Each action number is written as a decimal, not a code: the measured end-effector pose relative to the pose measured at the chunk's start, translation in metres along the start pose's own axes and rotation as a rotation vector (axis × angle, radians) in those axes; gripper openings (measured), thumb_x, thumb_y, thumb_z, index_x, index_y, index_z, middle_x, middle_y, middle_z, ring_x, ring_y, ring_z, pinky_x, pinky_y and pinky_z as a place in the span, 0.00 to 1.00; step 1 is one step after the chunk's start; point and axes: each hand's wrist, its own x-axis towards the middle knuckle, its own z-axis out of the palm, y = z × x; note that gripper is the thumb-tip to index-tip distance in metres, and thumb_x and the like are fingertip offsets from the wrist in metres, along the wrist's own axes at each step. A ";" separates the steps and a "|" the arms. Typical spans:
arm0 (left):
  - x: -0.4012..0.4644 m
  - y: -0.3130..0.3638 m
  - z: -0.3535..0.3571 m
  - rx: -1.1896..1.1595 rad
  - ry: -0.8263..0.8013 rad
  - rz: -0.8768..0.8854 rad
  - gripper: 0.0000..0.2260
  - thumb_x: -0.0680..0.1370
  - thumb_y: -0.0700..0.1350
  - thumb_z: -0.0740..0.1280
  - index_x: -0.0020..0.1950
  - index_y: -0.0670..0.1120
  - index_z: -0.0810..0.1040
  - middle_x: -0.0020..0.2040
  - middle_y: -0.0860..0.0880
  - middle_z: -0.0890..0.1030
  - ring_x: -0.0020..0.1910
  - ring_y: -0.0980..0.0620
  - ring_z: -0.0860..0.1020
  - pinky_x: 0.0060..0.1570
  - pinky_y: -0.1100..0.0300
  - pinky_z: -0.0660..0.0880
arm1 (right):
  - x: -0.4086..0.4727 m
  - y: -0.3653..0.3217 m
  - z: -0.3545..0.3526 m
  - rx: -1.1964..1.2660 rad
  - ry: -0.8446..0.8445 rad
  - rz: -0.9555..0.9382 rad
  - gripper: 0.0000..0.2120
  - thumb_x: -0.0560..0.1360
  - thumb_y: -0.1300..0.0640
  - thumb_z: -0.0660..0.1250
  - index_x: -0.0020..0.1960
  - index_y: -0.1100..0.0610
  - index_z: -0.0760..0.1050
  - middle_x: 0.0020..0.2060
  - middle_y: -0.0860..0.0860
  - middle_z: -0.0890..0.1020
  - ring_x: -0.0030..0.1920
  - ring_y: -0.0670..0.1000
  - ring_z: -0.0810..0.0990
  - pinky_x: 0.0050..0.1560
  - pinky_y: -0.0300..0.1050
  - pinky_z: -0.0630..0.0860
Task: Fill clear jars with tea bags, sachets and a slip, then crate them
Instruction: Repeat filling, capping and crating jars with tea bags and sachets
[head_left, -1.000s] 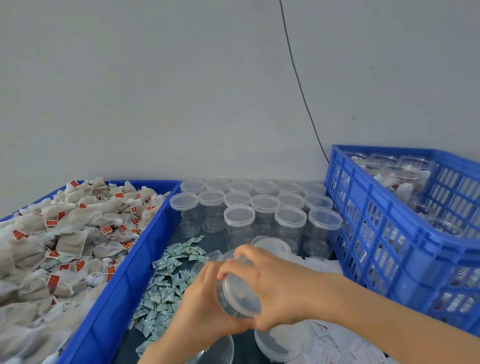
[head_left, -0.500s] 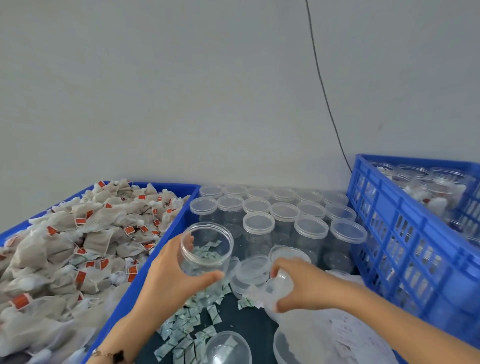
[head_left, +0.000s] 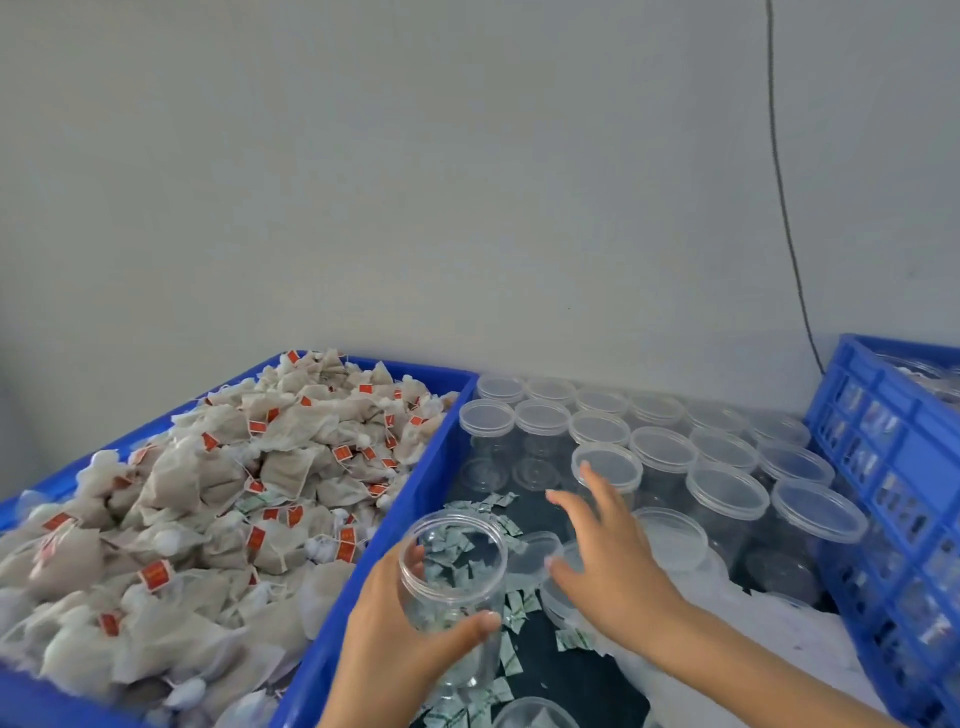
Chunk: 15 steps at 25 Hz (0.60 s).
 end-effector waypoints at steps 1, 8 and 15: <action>-0.002 -0.003 0.003 -0.002 0.012 -0.005 0.42 0.45 0.75 0.74 0.56 0.70 0.64 0.58 0.69 0.71 0.58 0.67 0.71 0.61 0.61 0.70 | 0.009 -0.017 -0.003 0.036 0.028 -0.038 0.24 0.77 0.53 0.62 0.72 0.46 0.60 0.76 0.45 0.42 0.76 0.50 0.49 0.73 0.52 0.54; 0.001 -0.014 0.023 -0.138 0.210 -0.119 0.40 0.55 0.59 0.81 0.59 0.65 0.61 0.56 0.68 0.69 0.55 0.69 0.70 0.46 0.72 0.66 | 0.084 -0.110 -0.004 0.084 -0.175 -0.295 0.12 0.78 0.60 0.60 0.58 0.55 0.77 0.60 0.50 0.77 0.57 0.48 0.76 0.56 0.42 0.73; 0.011 -0.020 0.038 -0.087 0.234 -0.142 0.41 0.60 0.55 0.81 0.67 0.62 0.62 0.60 0.67 0.68 0.60 0.67 0.68 0.61 0.66 0.66 | 0.137 -0.157 0.035 -0.208 -0.653 -0.363 0.17 0.78 0.59 0.62 0.65 0.60 0.73 0.62 0.56 0.76 0.60 0.56 0.76 0.58 0.48 0.75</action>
